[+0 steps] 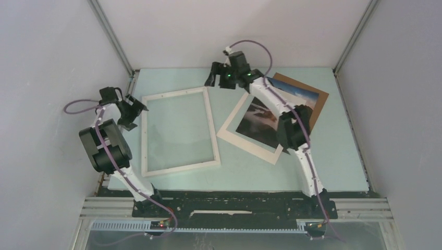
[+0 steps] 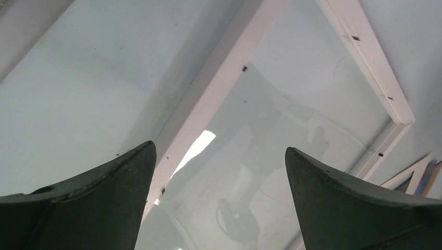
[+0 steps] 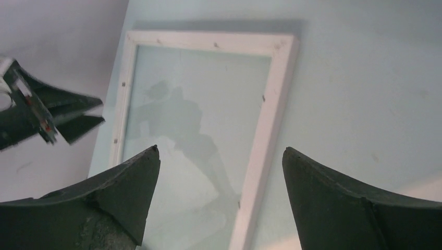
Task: Put the photo into the frame
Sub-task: Place the photo frame item in the photo frame, then turn over the photo frame item at the center of the board.
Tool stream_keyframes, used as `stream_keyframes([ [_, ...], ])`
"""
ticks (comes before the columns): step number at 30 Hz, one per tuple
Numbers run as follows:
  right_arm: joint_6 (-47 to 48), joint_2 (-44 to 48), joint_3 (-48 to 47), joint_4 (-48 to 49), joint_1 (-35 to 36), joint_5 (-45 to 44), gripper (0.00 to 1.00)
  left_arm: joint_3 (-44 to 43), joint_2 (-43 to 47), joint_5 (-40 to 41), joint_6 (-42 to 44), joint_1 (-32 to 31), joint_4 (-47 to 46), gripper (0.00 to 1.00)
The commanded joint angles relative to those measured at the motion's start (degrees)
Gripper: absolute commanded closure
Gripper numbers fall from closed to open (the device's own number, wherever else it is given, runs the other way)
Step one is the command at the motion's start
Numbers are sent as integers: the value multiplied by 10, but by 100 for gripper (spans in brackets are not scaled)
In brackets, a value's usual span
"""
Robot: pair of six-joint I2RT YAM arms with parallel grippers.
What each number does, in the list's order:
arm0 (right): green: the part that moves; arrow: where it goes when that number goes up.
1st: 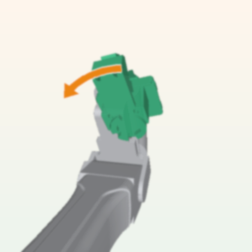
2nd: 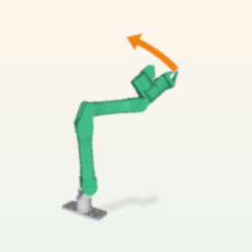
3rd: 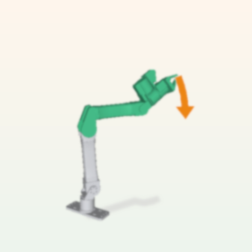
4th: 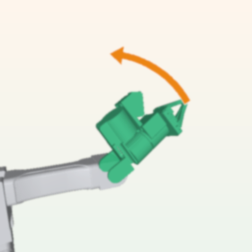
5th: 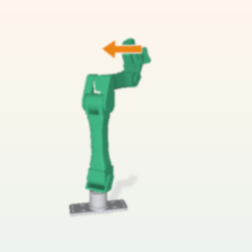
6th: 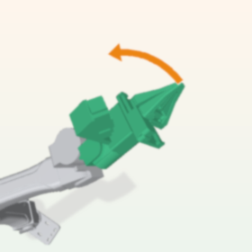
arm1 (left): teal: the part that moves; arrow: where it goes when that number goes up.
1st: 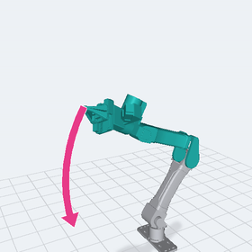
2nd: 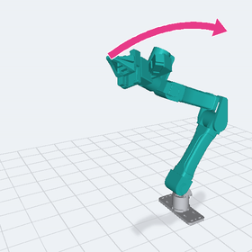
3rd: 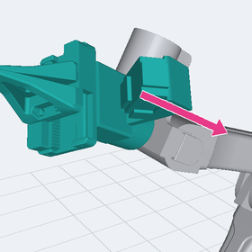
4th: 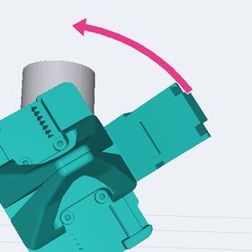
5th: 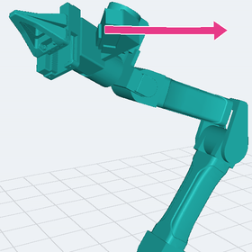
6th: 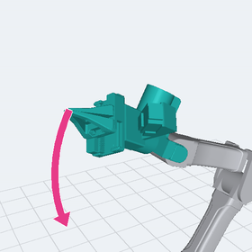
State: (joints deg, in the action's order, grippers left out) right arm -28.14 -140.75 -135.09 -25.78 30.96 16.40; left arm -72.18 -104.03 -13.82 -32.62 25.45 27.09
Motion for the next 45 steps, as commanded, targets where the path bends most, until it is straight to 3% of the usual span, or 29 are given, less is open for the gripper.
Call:
stream_keyframes([
  [1,28,161,168,-16,-29,59,6,-47,88,44,40,-38,22,0],
  [5,25,330,399,46,-72,128,6,-46,140,58,47,-111,28,0],
  [13,61,560,715,13,-191,81,10,-23,162,-4,-5,-349,-23,0],
  [19,29,722,896,19,-342,165,12,-54,78,-20,-36,-554,-79,0],
  [24,35,799,984,-48,-386,200,17,-88,-2,-16,-58,-670,-80,1],
  [27,6,841,1033,-29,-390,214,17,-72,-12,4,-66,-705,-85,2],
  [31,-11,828,1056,10,-397,189,17,-15,-25,-11,-107,-714,-144,2],
  [40,-30,693,1075,165,-411,234,21,-13,-81,16,-108,-712,-157,2],
  [45,-33,639,1081,205,-414,256,25,-10,-106,16,-115,-709,-160,2],
])
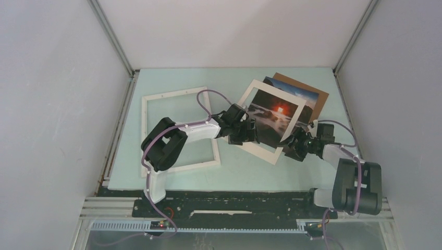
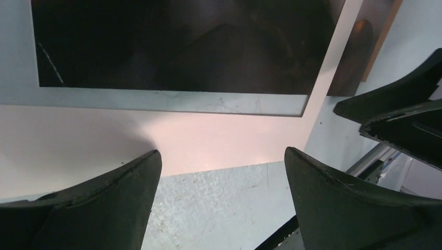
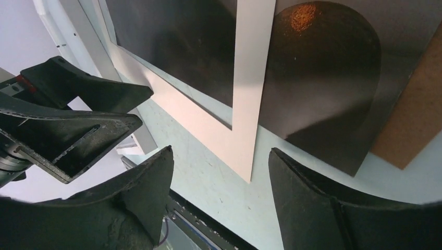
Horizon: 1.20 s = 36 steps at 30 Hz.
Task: Put the photo into the frame
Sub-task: Turn over the photo frame item at the center of the board.
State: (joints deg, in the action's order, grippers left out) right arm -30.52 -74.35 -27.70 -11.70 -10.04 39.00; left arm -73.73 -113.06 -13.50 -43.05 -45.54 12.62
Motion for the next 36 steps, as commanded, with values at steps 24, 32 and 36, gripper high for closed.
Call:
stream_keyframes([
  [24,-177,-51,110,401,-9,184,33,63,-5,-16,-37,9,-56,3],
  [32,-204,24,132,399,-11,162,35,66,5,-11,-32,9,-50,3],
  [36,-271,27,154,465,-10,163,35,66,6,-11,-33,9,-50,2],
])
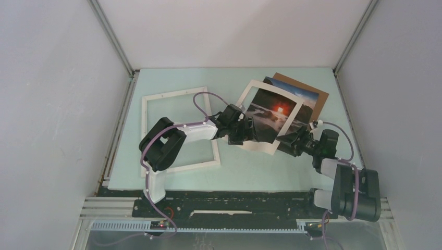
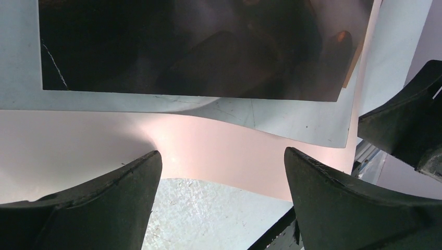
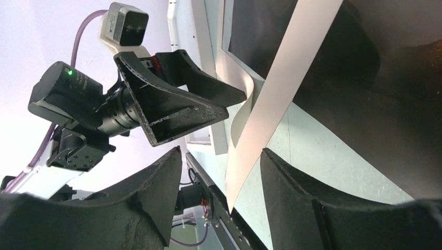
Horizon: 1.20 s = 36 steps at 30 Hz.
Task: Put the photo into the frame
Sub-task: Turn over the photo frame item at the center of the board.
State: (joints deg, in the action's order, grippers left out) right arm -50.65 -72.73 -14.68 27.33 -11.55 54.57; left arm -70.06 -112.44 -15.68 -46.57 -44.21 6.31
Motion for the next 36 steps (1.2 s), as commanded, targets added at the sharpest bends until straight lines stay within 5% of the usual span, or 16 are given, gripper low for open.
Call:
stream_keyframes([
  [1,-89,16,35,91,5,3,35,29,1,10,2,-4,13,3],
  [10,-237,39,99,239,52,-86,31,34,6,12,2,-5,13,3],
  [15,-223,12,75,242,82,-103,36,34,10,12,2,-5,13,3],
  [21,-54,53,-2,-16,123,-220,56,40,39,23,19,-6,18,2],
  [24,-12,72,-40,-105,138,-253,80,46,78,39,39,-5,20,1],
  [28,19,115,-88,-236,144,-277,100,84,184,98,103,-18,-12,0],
  [33,-4,121,-181,-407,170,-275,100,111,284,316,264,-113,-27,0],
  [36,-40,125,-225,-470,185,-271,100,163,296,494,473,-243,-154,0],
])
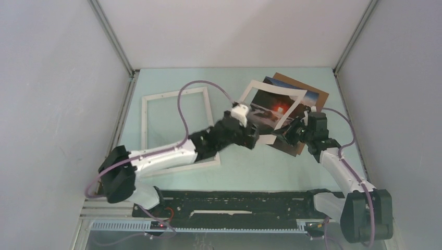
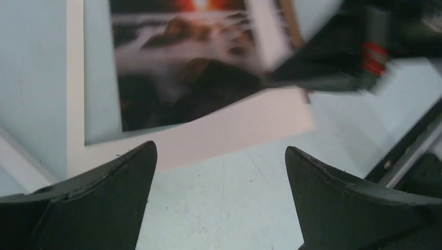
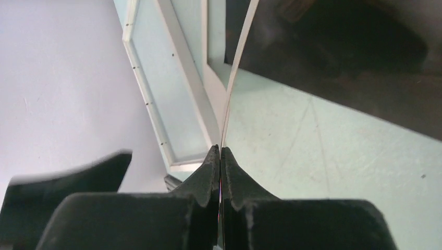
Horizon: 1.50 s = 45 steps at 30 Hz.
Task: Put the photo into the frame
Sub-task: Turn over the photo frame item at the center of the board.
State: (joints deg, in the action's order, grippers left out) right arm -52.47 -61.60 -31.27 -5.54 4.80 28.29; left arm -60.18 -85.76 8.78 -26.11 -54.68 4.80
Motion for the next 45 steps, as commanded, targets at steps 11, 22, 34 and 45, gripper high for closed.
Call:
stream_keyframes([
  [11,-89,57,-84,-168,64,-4,100,61,-33,380,391,-222,-252,0],
  [22,-147,78,-88,-169,77,-27,100,21,-73,226,388,-197,-217,0],
  [34,-156,105,-127,-210,89,-81,100,-35,-113,332,439,-189,-230,59],
  [45,27,42,-293,-248,36,-95,53,-53,-35,316,395,-165,-156,100],
])
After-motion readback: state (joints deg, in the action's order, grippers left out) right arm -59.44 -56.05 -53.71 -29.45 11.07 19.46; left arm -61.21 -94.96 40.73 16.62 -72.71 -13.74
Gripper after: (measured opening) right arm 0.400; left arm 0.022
